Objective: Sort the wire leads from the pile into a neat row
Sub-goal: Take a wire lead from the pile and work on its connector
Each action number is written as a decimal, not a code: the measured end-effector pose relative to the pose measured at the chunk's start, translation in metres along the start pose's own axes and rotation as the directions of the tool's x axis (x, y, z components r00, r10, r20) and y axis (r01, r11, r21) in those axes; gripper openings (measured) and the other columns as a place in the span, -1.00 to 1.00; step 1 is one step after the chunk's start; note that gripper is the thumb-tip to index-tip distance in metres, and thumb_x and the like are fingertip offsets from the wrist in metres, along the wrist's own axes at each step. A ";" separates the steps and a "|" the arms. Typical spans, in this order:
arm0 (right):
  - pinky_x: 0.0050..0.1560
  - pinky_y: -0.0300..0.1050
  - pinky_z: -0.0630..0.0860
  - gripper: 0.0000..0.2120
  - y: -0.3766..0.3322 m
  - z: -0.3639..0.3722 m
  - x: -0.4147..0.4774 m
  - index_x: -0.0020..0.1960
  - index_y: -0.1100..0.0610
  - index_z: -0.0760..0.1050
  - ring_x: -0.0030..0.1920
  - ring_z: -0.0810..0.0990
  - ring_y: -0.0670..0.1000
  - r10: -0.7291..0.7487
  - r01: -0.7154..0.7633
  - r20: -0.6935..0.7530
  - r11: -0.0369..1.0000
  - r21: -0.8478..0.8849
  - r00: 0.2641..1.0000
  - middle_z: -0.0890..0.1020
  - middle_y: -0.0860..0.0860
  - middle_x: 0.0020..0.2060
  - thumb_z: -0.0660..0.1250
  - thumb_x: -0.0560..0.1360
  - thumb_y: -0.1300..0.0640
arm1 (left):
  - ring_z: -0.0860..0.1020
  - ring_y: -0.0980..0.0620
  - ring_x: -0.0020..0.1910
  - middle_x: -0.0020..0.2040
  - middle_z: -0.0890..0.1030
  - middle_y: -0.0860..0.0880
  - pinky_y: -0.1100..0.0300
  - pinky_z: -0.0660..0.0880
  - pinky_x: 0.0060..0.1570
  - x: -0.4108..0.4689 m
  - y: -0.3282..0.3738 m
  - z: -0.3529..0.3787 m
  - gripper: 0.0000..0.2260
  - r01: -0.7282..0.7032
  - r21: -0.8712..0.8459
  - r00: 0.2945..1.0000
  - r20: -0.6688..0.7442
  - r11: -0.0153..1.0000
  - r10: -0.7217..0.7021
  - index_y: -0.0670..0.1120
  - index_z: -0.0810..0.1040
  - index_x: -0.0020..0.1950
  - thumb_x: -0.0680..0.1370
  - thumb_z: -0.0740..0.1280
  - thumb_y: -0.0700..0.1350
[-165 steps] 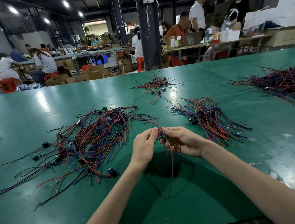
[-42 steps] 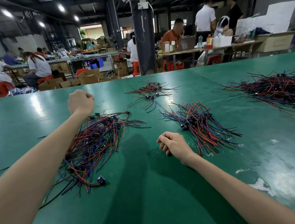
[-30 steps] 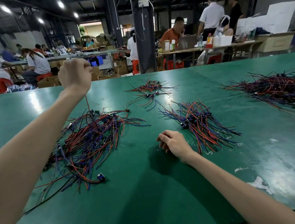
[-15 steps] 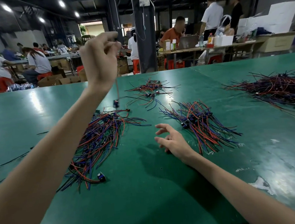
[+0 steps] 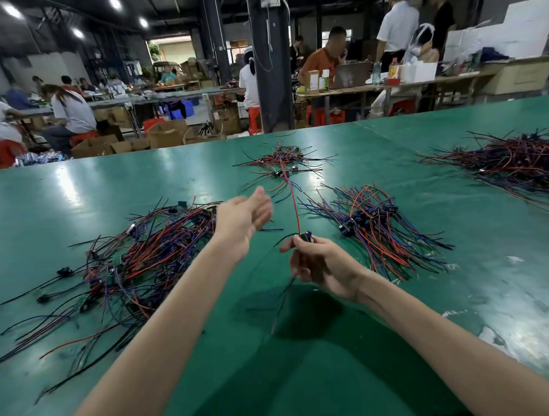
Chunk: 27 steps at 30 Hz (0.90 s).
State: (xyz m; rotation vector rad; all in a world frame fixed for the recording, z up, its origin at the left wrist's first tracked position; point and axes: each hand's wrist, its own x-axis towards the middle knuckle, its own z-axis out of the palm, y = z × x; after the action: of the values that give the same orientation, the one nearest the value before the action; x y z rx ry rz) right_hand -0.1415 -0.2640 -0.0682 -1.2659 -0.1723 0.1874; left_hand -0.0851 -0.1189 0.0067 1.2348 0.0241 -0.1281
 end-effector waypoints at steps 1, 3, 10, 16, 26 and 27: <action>-0.40 -0.23 0.28 -0.78 -0.001 0.001 -0.001 -0.07 0.17 0.53 -0.45 0.40 -0.04 0.025 -0.025 0.015 1.000 0.005 1.000 0.53 0.08 -0.45 0.23 0.52 0.03 | 0.60 -0.01 -0.18 0.07 0.60 -0.25 0.25 0.61 -0.20 -0.001 -0.010 -0.003 -0.68 0.052 0.075 0.998 0.020 0.996 -0.054 -0.37 0.44 0.21 0.55 0.33 -0.18; -0.47 -0.30 0.31 -0.77 -0.003 0.003 -0.002 -0.04 0.19 0.50 -0.51 0.40 -0.06 0.057 -0.058 0.037 0.998 0.008 0.998 0.52 0.09 -0.49 0.18 0.57 0.05 | 0.62 -0.01 -0.23 -0.01 0.60 -0.21 0.23 0.60 -0.23 -0.005 -0.031 -0.007 -0.76 0.134 0.187 0.986 0.070 0.973 -0.149 -0.29 0.49 0.10 0.57 0.31 -0.12; -0.53 -0.32 0.32 -0.79 0.001 0.004 -0.002 0.01 0.14 0.43 -0.57 0.40 -0.10 0.100 -0.100 0.001 0.995 -0.026 0.995 0.46 0.04 -0.52 0.14 0.60 0.01 | 0.47 0.01 -0.34 -0.35 0.58 -0.08 0.19 0.42 -0.25 -0.017 -0.062 -0.021 -0.72 -0.269 0.591 0.959 0.239 0.761 0.154 -0.19 0.58 -0.25 0.58 0.30 -0.06; -0.42 -0.19 0.24 -0.72 0.001 -0.001 0.000 0.03 0.15 0.43 -0.53 0.28 -0.04 0.121 -0.122 -0.014 0.989 -0.078 0.993 0.41 0.02 -0.58 0.21 0.51 -0.06 | 0.56 -0.06 -0.23 -0.19 0.65 -0.21 0.10 0.53 -0.12 -0.018 -0.052 -0.034 -0.88 -0.469 0.612 0.874 0.423 0.636 0.237 -0.29 0.60 -0.01 0.54 0.35 -0.24; -0.35 -0.15 0.28 -0.71 -0.003 -0.004 -0.002 -0.06 0.13 0.49 -0.52 0.31 -0.02 0.178 -0.181 -0.041 0.979 -0.092 0.983 0.39 0.03 -0.56 0.12 0.59 -0.06 | 0.44 -0.07 0.03 -0.08 0.55 -0.05 0.06 0.28 -0.01 -0.016 -0.054 -0.045 -0.92 -0.519 0.853 0.670 0.445 -0.053 0.594 -0.06 0.67 -0.04 0.50 0.40 -0.12; -0.36 -0.17 0.29 -0.72 -0.003 -0.004 -0.003 -0.06 0.13 0.50 -0.52 0.32 -0.03 0.185 -0.187 -0.030 0.977 -0.104 0.982 0.41 0.02 -0.55 0.14 0.58 -0.05 | 0.45 -0.09 -0.01 -0.11 0.53 -0.06 0.05 0.30 -0.05 -0.017 -0.054 -0.045 -0.92 -0.526 0.847 0.636 0.452 -0.078 0.625 -0.07 0.68 -0.06 0.49 0.41 -0.12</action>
State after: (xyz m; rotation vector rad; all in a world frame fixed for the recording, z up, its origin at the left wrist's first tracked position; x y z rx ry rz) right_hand -0.1431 -0.2690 -0.0661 -1.3896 -0.0465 0.3303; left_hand -0.1054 -0.0923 -0.0573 2.4395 -0.6606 0.8854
